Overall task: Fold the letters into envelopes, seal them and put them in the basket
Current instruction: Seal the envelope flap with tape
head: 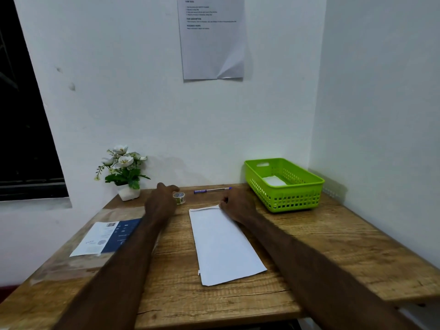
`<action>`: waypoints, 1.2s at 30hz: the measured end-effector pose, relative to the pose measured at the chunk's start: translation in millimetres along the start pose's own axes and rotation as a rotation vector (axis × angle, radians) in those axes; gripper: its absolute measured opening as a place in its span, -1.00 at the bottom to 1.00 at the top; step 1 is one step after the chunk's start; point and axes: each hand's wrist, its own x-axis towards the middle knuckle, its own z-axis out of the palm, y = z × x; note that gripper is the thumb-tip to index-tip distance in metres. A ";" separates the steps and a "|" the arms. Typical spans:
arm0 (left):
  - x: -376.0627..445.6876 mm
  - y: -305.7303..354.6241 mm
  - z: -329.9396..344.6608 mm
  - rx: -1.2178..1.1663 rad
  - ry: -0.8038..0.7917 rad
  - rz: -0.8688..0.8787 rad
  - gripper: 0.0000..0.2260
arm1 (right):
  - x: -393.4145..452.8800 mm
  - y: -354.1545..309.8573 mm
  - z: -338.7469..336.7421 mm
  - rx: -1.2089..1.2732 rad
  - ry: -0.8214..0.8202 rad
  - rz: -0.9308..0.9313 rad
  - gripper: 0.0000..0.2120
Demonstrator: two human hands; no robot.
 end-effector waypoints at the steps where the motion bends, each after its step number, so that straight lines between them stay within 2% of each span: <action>1: 1.0 -0.3 2.3 0.038 -0.009 0.026 -0.58 | -0.1 -0.3 0.0 0.003 0.008 -0.011 -0.83; 5: 0.3 -1.3 8.4 0.143 0.040 0.093 -0.66 | 1.4 0.9 0.9 -0.004 0.013 -0.031 -0.83; 9: 1.3 -1.9 7.8 0.118 0.092 0.119 -0.80 | 1.8 0.2 1.0 0.018 -0.008 -0.021 -0.82; 12: 3.3 2.4 4.9 -0.022 0.065 0.165 -0.83 | 3.3 1.0 3.2 0.049 -0.034 -0.003 -0.84; 16: 3.2 12.7 -2.4 -0.392 0.038 0.209 -0.86 | 4.7 -1.2 -1.2 0.118 0.005 0.030 -0.84; 18: -1.5 20.0 -7.3 -0.556 0.008 0.221 -0.81 | 4.6 -4.4 -8.0 0.249 0.084 0.031 -0.85; 21: -10.8 28.6 -13.8 -0.774 -0.055 0.227 -0.76 | 4.0 -13.8 -14.8 0.609 0.167 0.043 -0.87; 26: -19.7 41.9 -19.3 -0.910 -0.084 0.257 -0.77 | -3.7 -24.4 -27.8 0.992 0.052 0.065 -0.79; 32: -22.3 46.8 -22.3 -0.965 -0.055 0.259 -0.81 | -8.3 -26.2 -33.0 1.098 -0.006 0.036 -0.77; 36: -23.9 47.8 -25.3 -0.987 -0.094 0.258 -0.80 | -7.9 -24.5 -33.6 1.109 0.013 0.043 -0.78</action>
